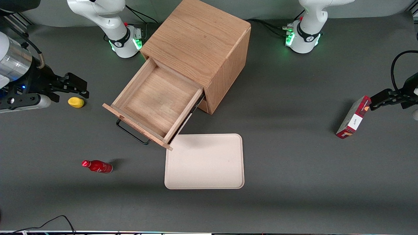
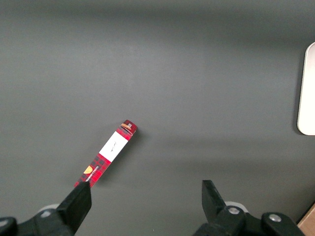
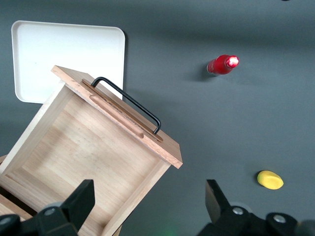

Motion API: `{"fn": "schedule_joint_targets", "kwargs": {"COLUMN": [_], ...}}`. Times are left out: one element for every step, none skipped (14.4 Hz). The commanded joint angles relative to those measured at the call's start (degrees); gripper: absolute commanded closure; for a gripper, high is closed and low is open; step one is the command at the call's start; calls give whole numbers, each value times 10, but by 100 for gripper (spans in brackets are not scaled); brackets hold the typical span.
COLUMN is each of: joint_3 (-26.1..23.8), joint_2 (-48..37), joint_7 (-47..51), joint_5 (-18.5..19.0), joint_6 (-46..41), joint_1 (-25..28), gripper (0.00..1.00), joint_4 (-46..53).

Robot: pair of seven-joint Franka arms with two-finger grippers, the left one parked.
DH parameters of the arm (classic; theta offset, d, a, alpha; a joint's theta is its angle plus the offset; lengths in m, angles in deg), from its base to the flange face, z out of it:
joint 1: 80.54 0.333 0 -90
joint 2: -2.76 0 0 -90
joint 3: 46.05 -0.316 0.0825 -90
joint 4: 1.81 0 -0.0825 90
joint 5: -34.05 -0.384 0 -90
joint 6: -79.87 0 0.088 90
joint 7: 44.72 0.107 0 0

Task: Close top drawer
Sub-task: 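Move the right gripper toward the front of the open wooden drawer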

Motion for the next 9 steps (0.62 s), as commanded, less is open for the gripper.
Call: {"fn": "schedule_joint_targets", "kwargs": {"joint_3": [-1, -5, -6, -7, -11, -21, -24, -23, -23], "joint_2": [6, 8, 9, 10, 13, 20, 25, 31, 44], "joint_7": [-21, -61, -100, -121, -148, -198, -249, -298, -348], "joint_5": [-7, -7, -7, -7, -7, -7, -5, -6, -7], "joint_6": [-16, -17, -20, -21, -26, -31, -35, -37, -42], "joint_1": [3, 3, 3, 4, 4, 3, 3, 2, 2], "gripper": [0, 0, 0, 0, 0, 0, 0, 0, 0], "joint_4": [18, 18, 17, 17, 18, 19, 22, 22, 26]}}
